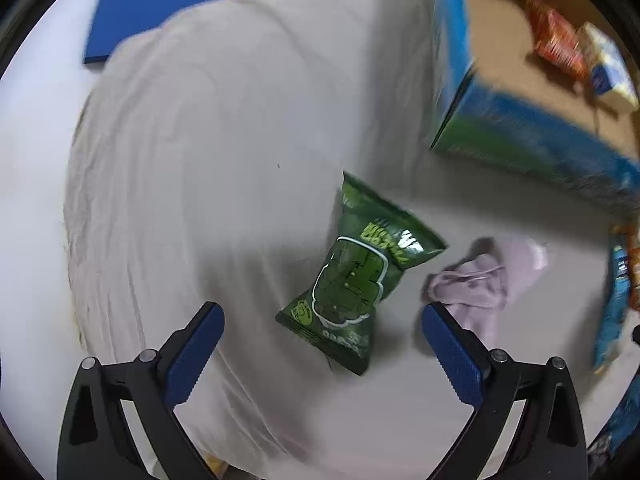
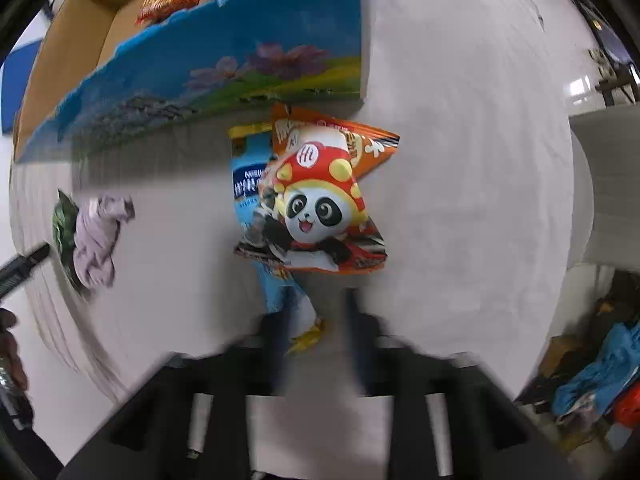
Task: Organize soft objects
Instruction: 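Grasp the green snack bag with left tool while right tool grasps the orange panda bag, then carry both bags into the box and open both tools to release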
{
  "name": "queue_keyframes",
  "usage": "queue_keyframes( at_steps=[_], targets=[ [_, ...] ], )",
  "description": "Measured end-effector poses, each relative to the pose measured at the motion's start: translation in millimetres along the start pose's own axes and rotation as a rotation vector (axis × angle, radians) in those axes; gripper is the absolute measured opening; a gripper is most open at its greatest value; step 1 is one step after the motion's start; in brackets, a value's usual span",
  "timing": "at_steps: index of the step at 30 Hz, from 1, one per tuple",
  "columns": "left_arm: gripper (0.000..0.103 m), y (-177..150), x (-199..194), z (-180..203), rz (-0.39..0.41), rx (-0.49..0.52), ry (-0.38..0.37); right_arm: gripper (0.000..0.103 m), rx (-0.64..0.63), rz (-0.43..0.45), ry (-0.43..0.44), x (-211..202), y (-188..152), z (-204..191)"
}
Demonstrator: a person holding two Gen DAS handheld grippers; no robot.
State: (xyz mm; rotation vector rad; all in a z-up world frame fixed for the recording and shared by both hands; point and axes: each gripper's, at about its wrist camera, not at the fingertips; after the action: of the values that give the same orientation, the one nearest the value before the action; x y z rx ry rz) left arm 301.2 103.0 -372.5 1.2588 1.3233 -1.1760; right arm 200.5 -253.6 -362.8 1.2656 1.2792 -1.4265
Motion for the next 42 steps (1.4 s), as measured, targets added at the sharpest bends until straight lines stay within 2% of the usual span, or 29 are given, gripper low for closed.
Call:
queue_keyframes(
  at_steps=[2, 7, 10, 11, 13, 14, 16, 20, 22, 24, 26, 36, 42],
  targets=[
    [0.102, 5.0, 18.1, -0.5, -0.038, 0.013, 0.007, 0.094, 0.015, 0.021, 0.011, -2.3, 4.7, -4.7],
    [0.102, 10.6, 59.8, -1.8, -0.126, 0.052, 0.009, 0.094, 0.051, 0.097, -0.015, -14.7, 4.7, -14.2],
    [0.100, 9.1, 76.5, -4.5, -0.152, 0.042, -0.038, 0.094, 0.082, 0.114, -0.038, -16.2, 12.5, -12.7],
    [0.097, 8.1, 76.0, -6.6, -0.140, 0.025, -0.057, 0.094, 0.101, 0.115, -0.044, -14.8, 19.1, -10.0],
    [0.082, 6.0, 73.1, -11.7, -0.131, -0.019, -0.127, 0.094, 0.127, 0.113, -0.048, -11.6, 31.2, -4.3],
    [0.070, 4.7, 71.9, -13.2, -0.135, -0.033, -0.148, 0.094, 0.137, 0.107, -0.047, -8.5, 37.0, -1.0],
    [0.055, 3.3, 68.6, -13.2, -0.133, -0.043, -0.162, 0.094, 0.154, 0.086, -0.048, -1.3, 47.6, 6.9],
    [0.051, -2.8, 64.6, -8.0, -0.121, -0.057, -0.155, 0.093, 0.203, 0.042, 0.002, 13.1, 57.9, 18.1],
    [0.051, -3.9, 65.7, -6.3, -0.120, -0.050, -0.151, 0.087, 0.210, 0.037, 0.011, 16.8, 60.2, 23.0],
    [0.051, -3.7, 66.4, -6.6, -0.110, -0.046, -0.139, 0.064, 0.210, 0.033, 0.014, 19.6, 60.5, 24.6],
    [0.050, -4.4, 66.9, -5.0, -0.107, -0.048, -0.134, 0.051, 0.202, 0.025, -0.020, 21.2, 60.2, 23.8],
    [0.042, -26.2, 45.6, -2.5, -0.044, -0.078, -0.145, 0.042, 0.193, 0.048, -0.016, 5.6, 45.8, 35.5],
    [0.041, -51.8, 14.7, -10.9, 0.029, -0.116, -0.161, 0.040, 0.155, 0.096, 0.020, -24.7, 16.3, 37.3]
  ],
)
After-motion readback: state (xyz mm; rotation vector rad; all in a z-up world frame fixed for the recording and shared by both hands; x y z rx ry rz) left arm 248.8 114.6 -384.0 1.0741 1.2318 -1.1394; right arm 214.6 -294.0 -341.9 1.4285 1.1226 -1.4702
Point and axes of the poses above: each gripper's, at about its wrist camera, not at the fingertips, and x roughly the way its jaws point, z to its right, y to its top, and after that the axes turned 7 degrees about -y, right-handed
